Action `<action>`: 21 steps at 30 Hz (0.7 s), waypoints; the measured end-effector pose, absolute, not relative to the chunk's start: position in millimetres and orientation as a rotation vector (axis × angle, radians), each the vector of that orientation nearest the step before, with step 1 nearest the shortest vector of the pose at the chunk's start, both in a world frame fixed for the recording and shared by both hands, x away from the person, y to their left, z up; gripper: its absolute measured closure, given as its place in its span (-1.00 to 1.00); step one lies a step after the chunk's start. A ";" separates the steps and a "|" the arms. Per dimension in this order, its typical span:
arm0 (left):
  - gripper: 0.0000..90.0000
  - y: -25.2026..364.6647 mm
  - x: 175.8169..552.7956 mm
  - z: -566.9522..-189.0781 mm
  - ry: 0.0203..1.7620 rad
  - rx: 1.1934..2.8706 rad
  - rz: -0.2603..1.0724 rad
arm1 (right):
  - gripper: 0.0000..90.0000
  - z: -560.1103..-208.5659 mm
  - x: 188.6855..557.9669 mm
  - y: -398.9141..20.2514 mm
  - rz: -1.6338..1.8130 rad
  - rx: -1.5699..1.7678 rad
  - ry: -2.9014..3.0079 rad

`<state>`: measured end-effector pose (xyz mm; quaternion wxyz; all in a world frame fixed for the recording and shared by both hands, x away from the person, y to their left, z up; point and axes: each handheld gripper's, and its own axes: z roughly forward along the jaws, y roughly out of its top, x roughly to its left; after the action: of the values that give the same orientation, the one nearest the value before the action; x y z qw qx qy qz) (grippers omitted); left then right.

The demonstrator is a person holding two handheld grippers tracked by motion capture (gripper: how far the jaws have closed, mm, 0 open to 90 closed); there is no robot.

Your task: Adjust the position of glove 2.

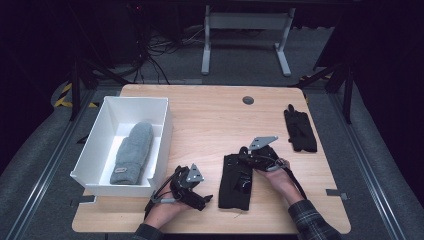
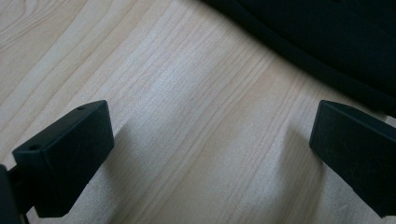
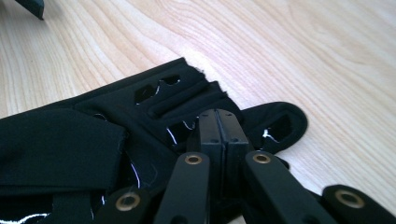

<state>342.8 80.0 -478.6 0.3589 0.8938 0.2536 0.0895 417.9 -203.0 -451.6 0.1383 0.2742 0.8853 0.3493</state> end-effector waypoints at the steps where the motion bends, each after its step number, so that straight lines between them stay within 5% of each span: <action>1: -1.00 80.0 342.8 -478.7 0.654 2.305 0.231 | 1.00 -450.4 417.5 -204.2 1.012 0.794 2.557; 21: -1.00 79.9 342.8 -478.6 0.656 2.306 0.233 | 1.00 -423.1 432.8 -307.5 1.030 1.067 2.314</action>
<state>342.8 79.9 -478.6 0.3584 0.8937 0.2544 0.0901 432.8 -307.5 -423.1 0.1952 0.3807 0.8258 0.3675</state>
